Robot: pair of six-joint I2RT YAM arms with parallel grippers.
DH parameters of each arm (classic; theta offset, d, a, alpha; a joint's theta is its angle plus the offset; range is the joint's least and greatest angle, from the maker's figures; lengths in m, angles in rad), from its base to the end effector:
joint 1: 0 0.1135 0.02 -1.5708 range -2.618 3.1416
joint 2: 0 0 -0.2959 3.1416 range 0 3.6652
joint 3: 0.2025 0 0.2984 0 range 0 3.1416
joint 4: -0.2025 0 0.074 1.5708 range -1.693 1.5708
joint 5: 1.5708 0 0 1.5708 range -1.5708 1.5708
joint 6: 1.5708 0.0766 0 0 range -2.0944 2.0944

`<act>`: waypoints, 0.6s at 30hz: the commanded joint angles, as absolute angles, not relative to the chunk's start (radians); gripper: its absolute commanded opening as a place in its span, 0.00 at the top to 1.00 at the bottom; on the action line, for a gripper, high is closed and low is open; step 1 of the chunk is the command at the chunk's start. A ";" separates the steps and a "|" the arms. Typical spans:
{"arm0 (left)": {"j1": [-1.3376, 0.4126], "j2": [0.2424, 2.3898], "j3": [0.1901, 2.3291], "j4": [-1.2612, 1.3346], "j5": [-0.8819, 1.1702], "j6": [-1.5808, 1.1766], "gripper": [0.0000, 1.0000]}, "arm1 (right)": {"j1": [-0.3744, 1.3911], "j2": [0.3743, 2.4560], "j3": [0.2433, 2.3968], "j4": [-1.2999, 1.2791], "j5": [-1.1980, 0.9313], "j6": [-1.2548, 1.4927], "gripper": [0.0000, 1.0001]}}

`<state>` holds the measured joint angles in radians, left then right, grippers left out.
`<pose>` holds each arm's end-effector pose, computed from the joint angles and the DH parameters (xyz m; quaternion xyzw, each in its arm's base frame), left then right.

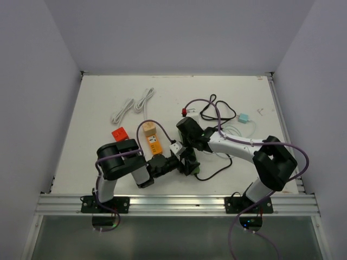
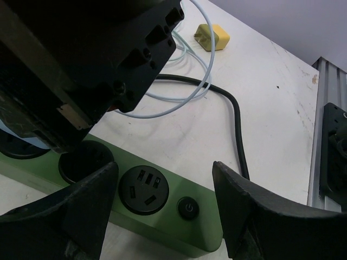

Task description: Pull the plug off the socket

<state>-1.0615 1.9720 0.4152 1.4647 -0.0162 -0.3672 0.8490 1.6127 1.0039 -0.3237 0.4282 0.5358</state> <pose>0.1715 -0.3046 0.0806 0.2463 0.6967 -0.4369 0.5130 0.2830 0.2733 0.1758 -0.0788 0.9269 0.0404 0.3648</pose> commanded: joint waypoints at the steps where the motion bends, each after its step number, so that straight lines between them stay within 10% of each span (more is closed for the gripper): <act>1: -1.054 2.020 0.402 1.378 -0.066 -0.416 0.25 | 0.876 1.571 1.068 -0.336 0.448 0.543 1.00; 18: -1.054 2.042 0.371 1.387 -0.092 -0.489 0.25 | 0.683 1.465 0.836 -0.126 0.086 0.647 1.00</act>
